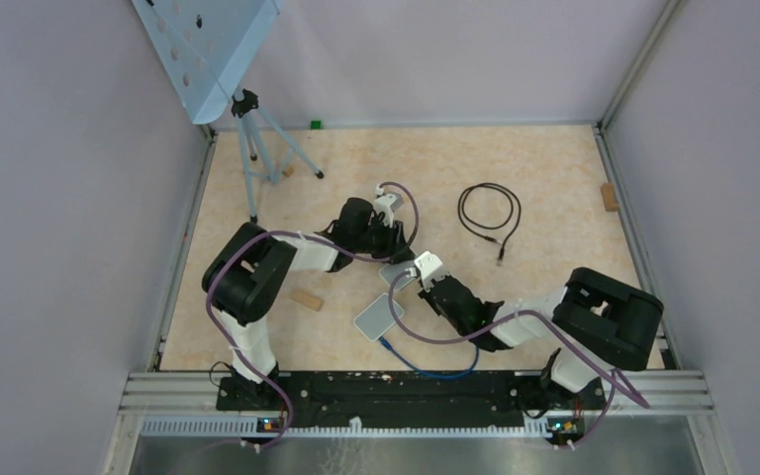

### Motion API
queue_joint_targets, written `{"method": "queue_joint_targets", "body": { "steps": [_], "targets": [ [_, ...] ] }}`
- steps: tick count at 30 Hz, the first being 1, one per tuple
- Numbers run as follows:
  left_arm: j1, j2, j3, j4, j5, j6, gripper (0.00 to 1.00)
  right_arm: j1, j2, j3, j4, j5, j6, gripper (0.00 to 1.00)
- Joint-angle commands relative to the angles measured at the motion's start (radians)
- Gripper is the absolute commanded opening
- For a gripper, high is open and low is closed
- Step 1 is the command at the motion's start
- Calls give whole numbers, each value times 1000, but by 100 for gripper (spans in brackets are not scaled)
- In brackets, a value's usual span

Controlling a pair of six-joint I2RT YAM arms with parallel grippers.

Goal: Insert the plug into the switch port

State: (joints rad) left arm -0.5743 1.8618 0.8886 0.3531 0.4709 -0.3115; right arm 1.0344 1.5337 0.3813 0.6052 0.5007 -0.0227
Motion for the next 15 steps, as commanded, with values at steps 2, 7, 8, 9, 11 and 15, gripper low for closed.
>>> {"method": "queue_joint_targets", "body": {
  "steps": [2,7,8,9,11,15],
  "targets": [
    [-6,37,-15,-113,-13,25,43,10,30,56,50,5,15,0],
    [-7,40,-13,-112,-8,25,43,10,33,65,60,-8,-1,0],
    [-7,41,-14,-111,-6,25,43,10,32,66,63,-11,-3,0],
    [-6,40,-13,-111,-6,24,43,9,32,66,65,-15,-6,0],
    [-6,39,-13,-112,-3,25,43,10,31,66,71,-24,-13,0],
    [-6,37,-14,-112,-4,26,43,4,31,73,63,-37,-22,0]
  ]
}}
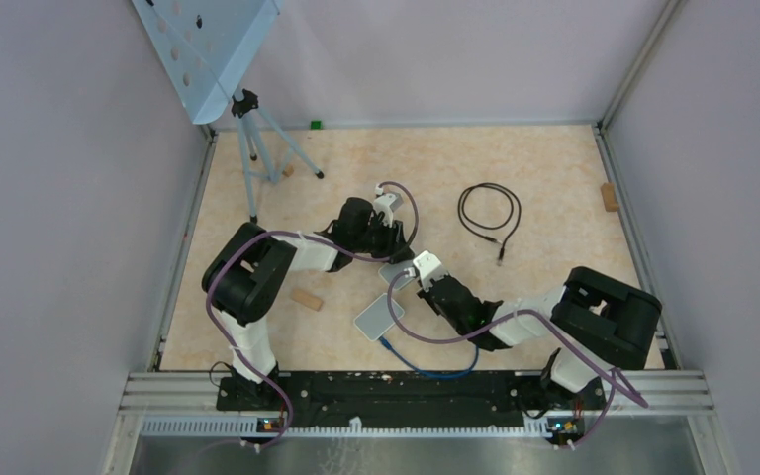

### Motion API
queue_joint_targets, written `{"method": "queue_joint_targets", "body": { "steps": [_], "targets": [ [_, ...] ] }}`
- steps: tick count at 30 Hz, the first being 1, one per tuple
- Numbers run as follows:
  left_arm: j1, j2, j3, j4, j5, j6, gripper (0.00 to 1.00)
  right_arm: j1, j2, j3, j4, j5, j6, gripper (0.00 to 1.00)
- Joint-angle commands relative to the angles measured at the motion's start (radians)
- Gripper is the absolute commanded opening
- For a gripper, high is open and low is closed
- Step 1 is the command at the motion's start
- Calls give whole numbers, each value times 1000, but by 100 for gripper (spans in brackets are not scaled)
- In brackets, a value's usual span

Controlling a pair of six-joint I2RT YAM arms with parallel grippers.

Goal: Insert the plug into the switch port

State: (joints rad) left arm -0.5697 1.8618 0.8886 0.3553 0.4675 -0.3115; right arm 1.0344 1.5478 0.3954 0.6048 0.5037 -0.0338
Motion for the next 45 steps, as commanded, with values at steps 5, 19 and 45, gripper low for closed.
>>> {"method": "queue_joint_targets", "body": {
  "steps": [5,19,45],
  "targets": [
    [-11,36,-15,-114,1,28,43,-31,-5,61,40,-85,-9,0],
    [-10,41,-14,-110,9,26,43,-111,-20,112,-63,-171,13,0],
    [-11,40,-14,-109,21,23,43,-132,13,227,-76,-157,26,0]
  ]
}}
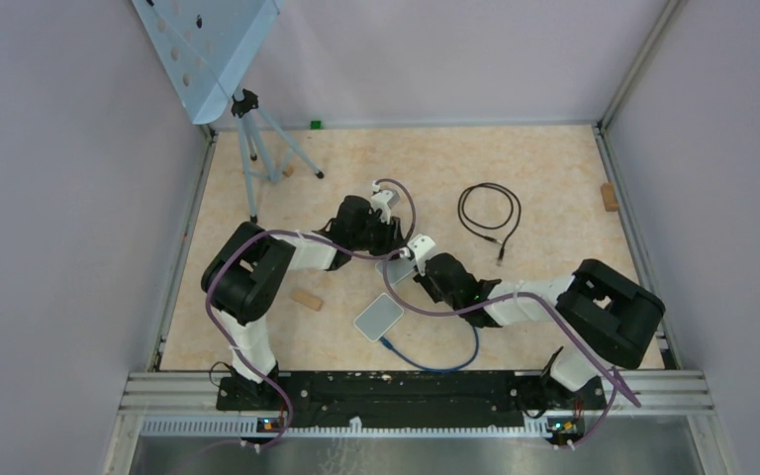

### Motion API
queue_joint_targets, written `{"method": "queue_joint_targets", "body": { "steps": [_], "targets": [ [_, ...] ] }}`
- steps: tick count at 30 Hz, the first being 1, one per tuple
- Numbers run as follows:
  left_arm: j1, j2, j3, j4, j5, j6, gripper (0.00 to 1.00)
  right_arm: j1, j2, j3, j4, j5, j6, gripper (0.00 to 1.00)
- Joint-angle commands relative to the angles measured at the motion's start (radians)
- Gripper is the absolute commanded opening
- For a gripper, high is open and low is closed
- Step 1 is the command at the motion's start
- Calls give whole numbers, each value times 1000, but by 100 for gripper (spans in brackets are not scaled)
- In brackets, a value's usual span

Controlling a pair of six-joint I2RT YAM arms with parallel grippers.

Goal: Insert the plug into the switch port

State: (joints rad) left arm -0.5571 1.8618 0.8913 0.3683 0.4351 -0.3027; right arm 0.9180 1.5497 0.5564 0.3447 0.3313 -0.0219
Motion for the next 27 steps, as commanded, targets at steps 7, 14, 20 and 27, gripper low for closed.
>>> {"method": "queue_joint_targets", "body": {
  "steps": [7,14,20,27],
  "targets": [
    [-23,26,-32,-102,82,-21,43,-15,29,9,401,96,14,0],
    [-24,10,-52,-85,99,-51,43,-15,45,-84,653,74,-9,0],
    [-32,-17,-95,-94,101,-34,43,-14,88,-56,635,16,-43,0],
    [-75,-12,-121,-85,130,-2,44,-16,115,-19,616,-60,-123,0]
  ]
}}
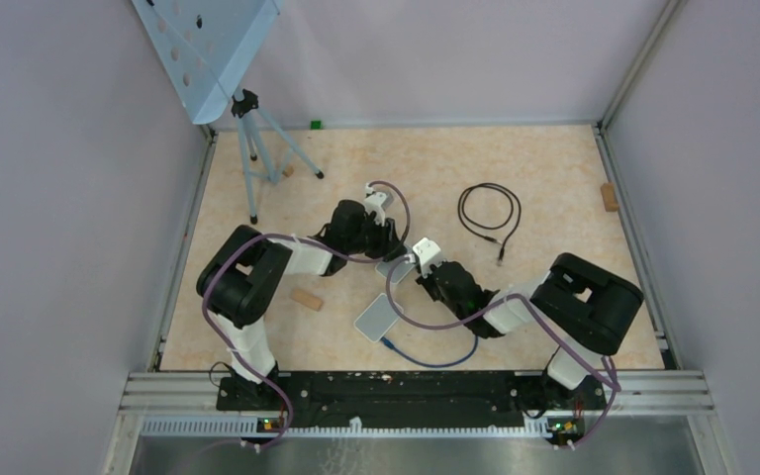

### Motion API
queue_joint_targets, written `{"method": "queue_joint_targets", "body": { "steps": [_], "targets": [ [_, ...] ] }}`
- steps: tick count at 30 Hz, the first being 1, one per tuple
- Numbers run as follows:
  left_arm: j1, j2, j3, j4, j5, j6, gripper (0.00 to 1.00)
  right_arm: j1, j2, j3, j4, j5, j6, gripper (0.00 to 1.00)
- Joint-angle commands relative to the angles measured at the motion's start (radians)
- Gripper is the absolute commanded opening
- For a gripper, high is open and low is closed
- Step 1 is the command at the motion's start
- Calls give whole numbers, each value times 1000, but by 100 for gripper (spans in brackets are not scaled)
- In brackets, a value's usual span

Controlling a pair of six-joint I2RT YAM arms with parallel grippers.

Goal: Insert the plug into the switch port

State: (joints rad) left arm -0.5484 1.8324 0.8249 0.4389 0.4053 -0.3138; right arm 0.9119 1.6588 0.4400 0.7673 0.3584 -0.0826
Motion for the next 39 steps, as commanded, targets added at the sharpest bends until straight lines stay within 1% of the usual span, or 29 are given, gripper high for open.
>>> {"method": "queue_joint_targets", "body": {
  "steps": [1,6,8,12,16,18,20,22,23,24,25,26,27,30,33,36,39],
  "targets": [
    [-92,21,-55,-153,172,13,44,-10,6,101,194,-98,-81,0],
    [-157,23,-64,-149,253,52,44,-14,-7,123,206,-188,-181,0],
    [-183,20,-71,-144,275,57,44,-23,-13,137,205,-216,-189,0],
    [-221,14,-98,-116,307,42,44,-34,-19,169,185,-219,-172,0],
    [-201,-17,-119,-70,286,8,46,-36,-46,128,176,-186,-147,0],
    [-180,-27,-104,-60,313,0,46,-43,-61,102,169,-167,-140,0],
    [-175,-32,-77,-76,321,11,46,-56,-77,87,158,-170,-129,0],
    [-173,-31,-45,-112,301,30,47,-61,-94,77,137,-169,-129,0],
    [-162,-34,-38,-112,285,31,51,-61,-103,71,128,-167,-130,0],
    [-150,-34,-37,-102,274,24,57,-61,-108,64,120,-162,-132,0],
    [-130,-35,-40,-89,270,12,60,-61,-116,56,108,-159,-132,0],
    [-107,-36,-41,-80,263,-5,67,-61,-123,46,93,-156,-127,0],
    [-87,-42,-46,-69,258,-20,71,-61,-132,34,82,-152,-121,0],
    [-37,-79,-72,-51,210,-45,80,-60,-155,-17,63,-139,-94,0],
    [-3,-111,-82,-62,158,-52,86,-61,-174,-47,39,-136,-72,0],
    [33,-131,-104,-44,136,-68,87,-61,-185,-61,13,-152,-52,0],
    [61,-127,-119,-12,142,-87,88,-61,-186,-66,-6,-166,-39,0]
  ]
}}
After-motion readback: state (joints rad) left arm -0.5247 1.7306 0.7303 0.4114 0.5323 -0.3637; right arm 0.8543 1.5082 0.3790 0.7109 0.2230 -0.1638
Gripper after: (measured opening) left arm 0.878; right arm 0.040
